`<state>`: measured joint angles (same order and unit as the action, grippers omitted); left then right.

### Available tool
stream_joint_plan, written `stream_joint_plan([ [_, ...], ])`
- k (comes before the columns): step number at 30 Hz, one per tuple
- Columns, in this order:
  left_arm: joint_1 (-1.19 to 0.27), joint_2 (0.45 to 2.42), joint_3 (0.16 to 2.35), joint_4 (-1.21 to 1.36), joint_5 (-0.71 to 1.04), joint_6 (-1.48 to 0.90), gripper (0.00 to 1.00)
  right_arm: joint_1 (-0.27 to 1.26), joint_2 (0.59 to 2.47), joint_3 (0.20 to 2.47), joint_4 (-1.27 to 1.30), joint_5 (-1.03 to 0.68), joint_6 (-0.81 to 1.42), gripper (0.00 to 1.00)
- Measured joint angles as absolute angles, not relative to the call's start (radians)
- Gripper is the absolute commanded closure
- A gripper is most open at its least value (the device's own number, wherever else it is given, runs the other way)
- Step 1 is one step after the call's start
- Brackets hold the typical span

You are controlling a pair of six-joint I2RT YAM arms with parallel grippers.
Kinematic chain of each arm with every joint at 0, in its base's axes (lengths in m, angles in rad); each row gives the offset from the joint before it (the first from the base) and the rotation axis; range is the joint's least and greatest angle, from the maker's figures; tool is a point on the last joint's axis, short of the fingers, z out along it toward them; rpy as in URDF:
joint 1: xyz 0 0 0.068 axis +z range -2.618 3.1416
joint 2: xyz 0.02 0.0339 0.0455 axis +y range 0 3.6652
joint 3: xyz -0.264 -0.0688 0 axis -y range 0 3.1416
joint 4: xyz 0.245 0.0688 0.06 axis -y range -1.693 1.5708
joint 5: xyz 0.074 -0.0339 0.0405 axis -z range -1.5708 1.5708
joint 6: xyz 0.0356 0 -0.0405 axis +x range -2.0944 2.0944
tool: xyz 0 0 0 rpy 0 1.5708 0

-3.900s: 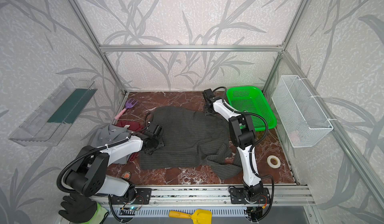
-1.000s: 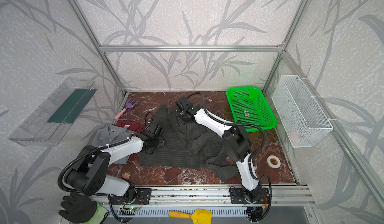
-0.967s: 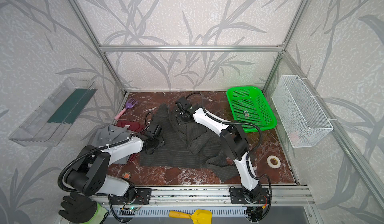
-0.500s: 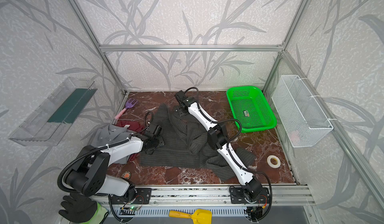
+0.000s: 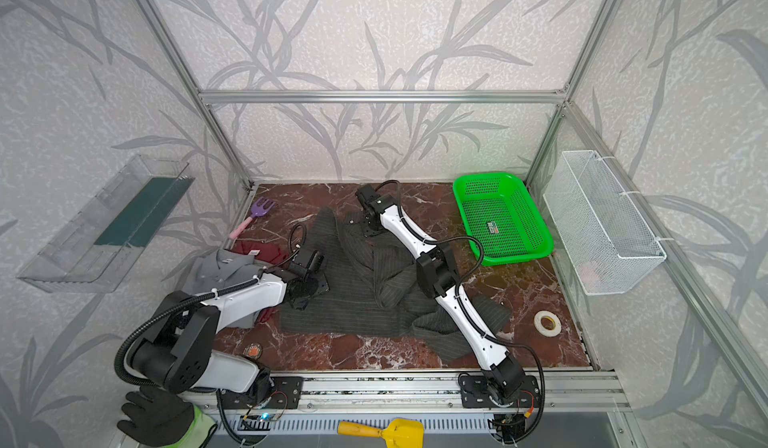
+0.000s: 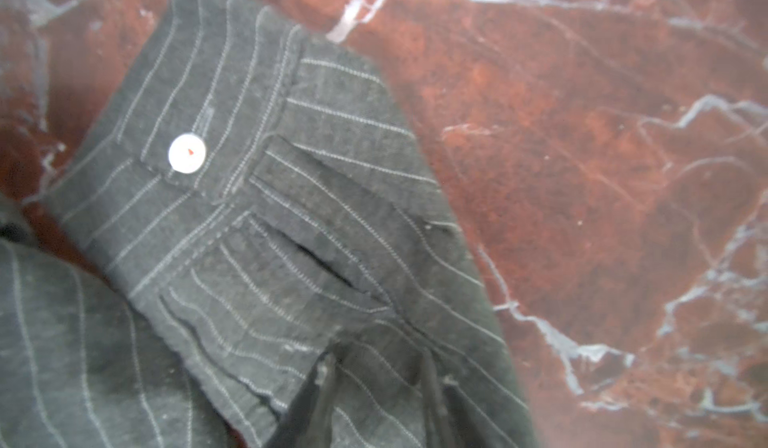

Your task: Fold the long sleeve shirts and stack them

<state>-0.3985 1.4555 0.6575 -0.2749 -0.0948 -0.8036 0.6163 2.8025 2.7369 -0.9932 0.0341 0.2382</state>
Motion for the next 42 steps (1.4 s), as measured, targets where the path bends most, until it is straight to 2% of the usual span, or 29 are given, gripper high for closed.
stream_joint_plan([
  [6,-0.398,1.453,0.656,-0.275,-0.094,-0.804,0.48,0.604,2.8,2.738,-0.995,0.0,0.234,1.0],
  [14,-0.398,1.424,0.634,-0.285,-0.092,-0.805,0.48,0.601,2.757,2.725,-1.011,-0.028,0.226,1.0],
  [24,-0.398,1.414,0.626,-0.288,-0.091,-0.805,0.48,0.61,2.479,2.571,-0.991,-0.015,0.227,1.0],
  [33,-0.398,1.405,0.624,-0.303,-0.083,-0.805,0.48,0.606,2.381,2.469,-0.997,0.084,0.233,1.0],
  [39,-0.398,1.402,0.624,-0.313,-0.077,-0.805,0.48,0.56,2.186,2.468,-0.953,0.154,0.198,1.0],
  [42,-0.398,1.401,0.624,-0.314,-0.074,-0.806,0.48,0.519,2.111,2.552,-0.922,0.194,0.167,1.0],
])
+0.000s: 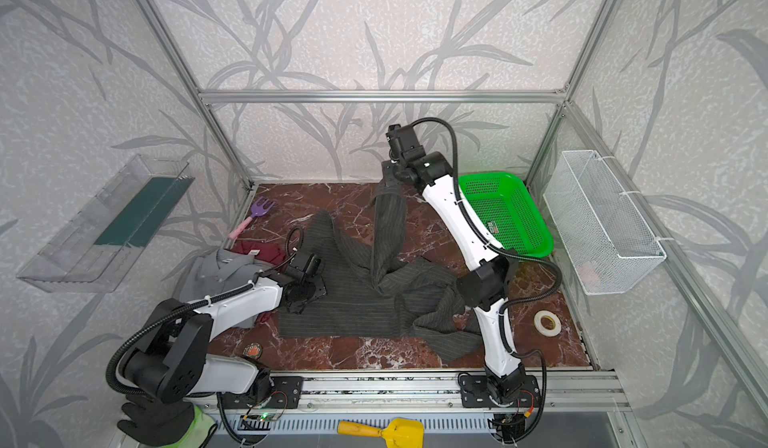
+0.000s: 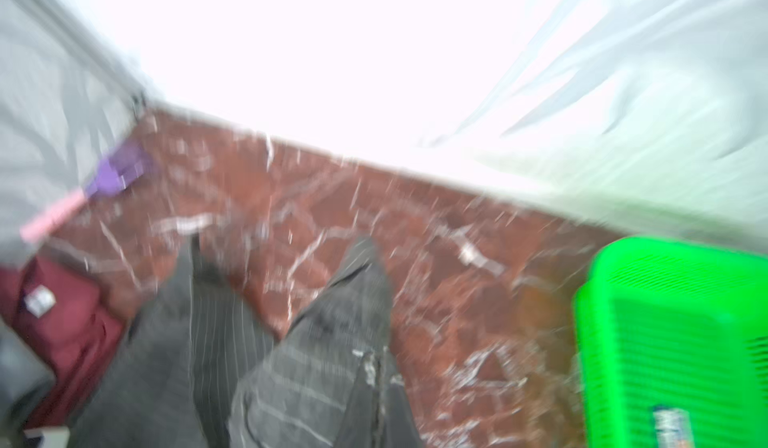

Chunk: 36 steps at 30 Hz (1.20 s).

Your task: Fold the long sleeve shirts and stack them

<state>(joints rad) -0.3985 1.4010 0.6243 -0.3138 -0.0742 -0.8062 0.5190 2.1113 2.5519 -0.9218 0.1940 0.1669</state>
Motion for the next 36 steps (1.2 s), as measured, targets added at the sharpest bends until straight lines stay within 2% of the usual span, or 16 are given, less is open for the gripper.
stream_joint_plan([
  [5,-0.398,1.395,0.625,-0.331,-0.063,-0.807,0.48,0.404,2.107,2.774,-0.863,0.242,0.155,1.0],
  [10,-0.398,1.389,0.627,-0.351,-0.055,-0.808,0.48,0.303,2.115,2.795,-0.787,0.245,0.165,0.98],
  [13,-0.398,1.387,0.627,-0.358,-0.051,-0.81,0.48,0.304,2.146,2.787,-0.807,0.191,0.187,0.69],
  [15,-0.398,1.387,0.627,-0.358,-0.05,-0.812,0.48,0.329,2.171,2.765,-0.852,0.134,0.194,0.61],
  [19,-0.398,1.388,0.627,-0.359,-0.049,-0.812,0.48,0.423,2.188,2.601,-0.94,0.063,0.189,0.43],
  [22,-0.398,1.388,0.627,-0.359,-0.05,-0.812,0.48,0.534,2.185,2.411,-0.946,0.059,0.168,0.37],
  [27,-0.398,1.388,0.627,-0.358,-0.048,-0.812,0.48,0.68,2.185,2.152,-0.926,0.002,0.2,0.35],
  [36,-0.398,1.388,0.627,-0.358,-0.047,-0.812,0.48,0.646,2.159,1.74,-0.72,-0.15,0.395,0.34],
])
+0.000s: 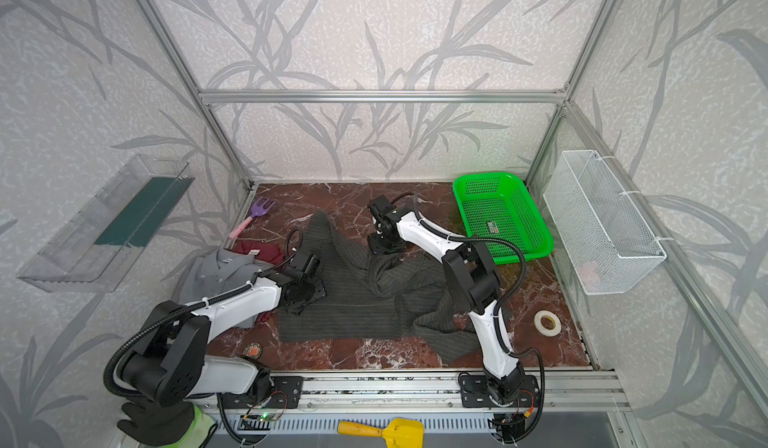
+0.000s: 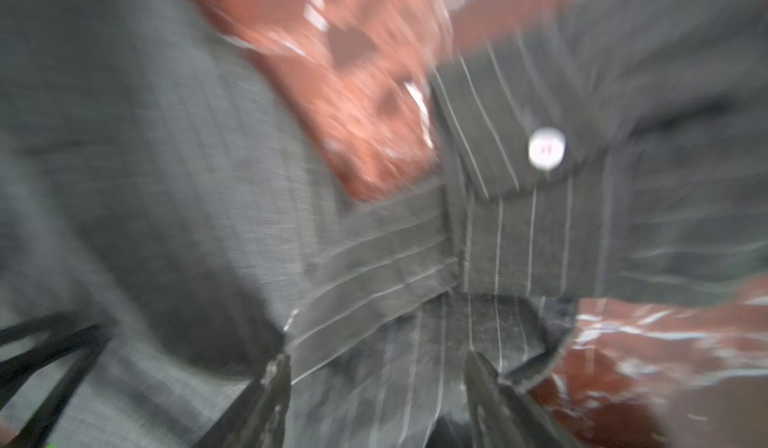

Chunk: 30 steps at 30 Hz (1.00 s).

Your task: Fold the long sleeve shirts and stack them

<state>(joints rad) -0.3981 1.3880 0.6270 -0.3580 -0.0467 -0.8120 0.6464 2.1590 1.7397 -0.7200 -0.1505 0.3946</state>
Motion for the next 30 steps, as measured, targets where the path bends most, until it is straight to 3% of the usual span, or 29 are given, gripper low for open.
stream_joint_plan([
  [10,-0.398,1.388,0.627,-0.358,-0.046,-0.812,0.48,0.661,2.159,1.699,-0.565,-0.22,0.484,0.35],
  [18,-0.398,1.388,0.627,-0.357,-0.046,-0.812,0.48,0.645,2.216,1.703,-0.548,-0.186,0.504,0.44],
  [20,-0.398,1.388,0.626,-0.357,-0.047,-0.812,0.48,0.64,2.238,1.719,-0.556,-0.183,0.504,0.52],
  [25,-0.398,1.388,0.626,-0.356,-0.046,-0.812,0.48,0.632,2.255,1.739,-0.556,-0.169,0.496,0.85],
  [30,-0.398,1.388,0.626,-0.356,-0.046,-0.812,0.48,0.627,2.254,1.766,-0.584,-0.124,0.464,0.99],
])
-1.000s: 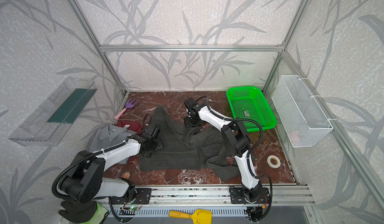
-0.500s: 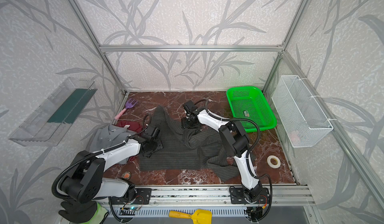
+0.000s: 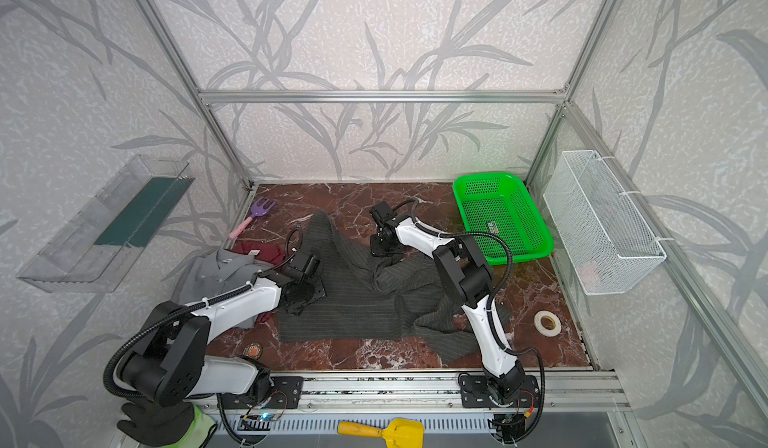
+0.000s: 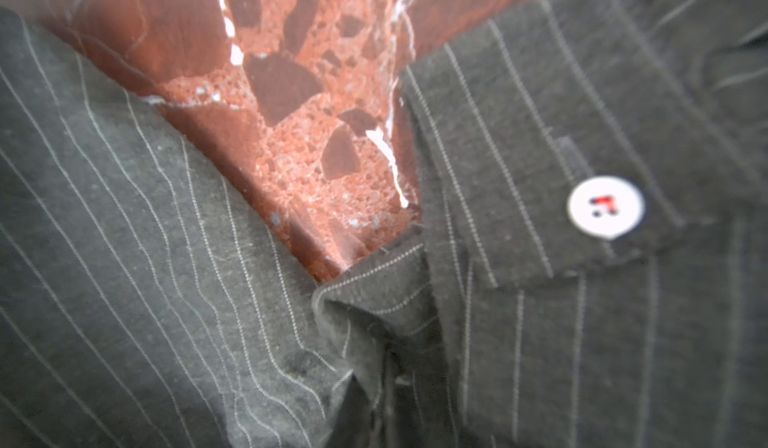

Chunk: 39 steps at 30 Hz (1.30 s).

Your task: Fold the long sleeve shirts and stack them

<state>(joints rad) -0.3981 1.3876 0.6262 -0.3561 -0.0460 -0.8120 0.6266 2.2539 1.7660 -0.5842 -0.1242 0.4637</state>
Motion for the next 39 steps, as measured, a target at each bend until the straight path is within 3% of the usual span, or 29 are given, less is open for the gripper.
stream_joint_plan([
  [10,-0.398,1.388,0.624,-0.355,-0.047,-0.812,0.48,0.588,2.112,1.884,-0.614,0.073,0.312,1.0],
  [20,-0.398,1.379,0.612,-0.343,-0.052,-0.812,0.48,0.408,2.078,2.162,-0.539,0.152,0.192,1.0],
  [25,-0.398,1.378,0.612,-0.343,-0.052,-0.812,0.48,0.351,2.196,2.458,-0.538,0.195,0.122,1.0],
  [30,-0.398,1.377,0.612,-0.345,-0.054,-0.811,0.48,0.301,2.447,2.797,-0.598,0.188,0.099,1.0],
  [39,-0.398,1.393,0.633,-0.374,-0.061,-0.811,0.48,0.262,2.545,2.686,-0.66,0.16,0.107,1.0],
])
